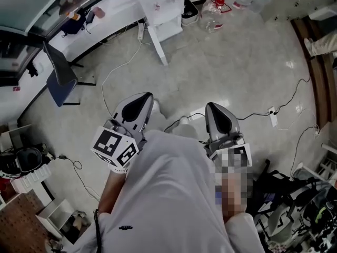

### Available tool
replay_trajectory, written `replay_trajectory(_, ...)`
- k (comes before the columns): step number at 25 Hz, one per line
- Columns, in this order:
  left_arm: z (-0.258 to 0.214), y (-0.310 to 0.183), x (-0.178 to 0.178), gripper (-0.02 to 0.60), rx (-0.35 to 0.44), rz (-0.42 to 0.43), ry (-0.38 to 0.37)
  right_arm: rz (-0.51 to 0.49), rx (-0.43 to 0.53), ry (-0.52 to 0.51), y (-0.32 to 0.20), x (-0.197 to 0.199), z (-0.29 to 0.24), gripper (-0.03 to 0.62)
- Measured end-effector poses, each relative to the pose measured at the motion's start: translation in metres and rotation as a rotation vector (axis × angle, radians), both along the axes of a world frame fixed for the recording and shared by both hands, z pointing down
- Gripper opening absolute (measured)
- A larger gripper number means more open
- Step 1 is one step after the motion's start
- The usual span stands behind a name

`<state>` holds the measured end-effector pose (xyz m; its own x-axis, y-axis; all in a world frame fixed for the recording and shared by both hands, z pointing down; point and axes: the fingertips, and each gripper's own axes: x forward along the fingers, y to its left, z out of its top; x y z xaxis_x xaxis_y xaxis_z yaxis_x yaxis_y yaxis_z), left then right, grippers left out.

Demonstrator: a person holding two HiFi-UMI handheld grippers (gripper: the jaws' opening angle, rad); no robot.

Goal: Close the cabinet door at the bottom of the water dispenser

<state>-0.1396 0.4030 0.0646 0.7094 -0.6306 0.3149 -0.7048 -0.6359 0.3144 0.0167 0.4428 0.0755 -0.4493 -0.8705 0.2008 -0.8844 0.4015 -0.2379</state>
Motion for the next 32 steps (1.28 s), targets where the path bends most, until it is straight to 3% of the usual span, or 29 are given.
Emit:
replay_trajectory(7,-0.003,-0.026,-0.060,0.005,0.011,0.009,0.049,0.107,0.041,-0.071,-0.032,-0.036,-0.020,0.010)
replay_trajectory(16,0.005,-0.083,-0.118,0.006,0.005,0.099,0.065,0.185,0.022,0.016,-0.070,-0.092,-0.018,0.010)
replay_trajectory(23,0.021,-0.117,-0.095,0.006,-0.037,0.143,0.061,0.239,0.001,0.062,-0.098,-0.065,-0.008,0.011)
replay_trajectory(26,0.024,-0.138,-0.082,0.005,-0.046,0.144,0.040,0.237,-0.013,0.028,-0.121,-0.050,0.000,0.011)
replay_trajectory(32,0.032,-0.191,-0.025,0.005,-0.086,0.139,0.007,0.218,-0.021,0.015,-0.181,0.006,0.007,0.011)
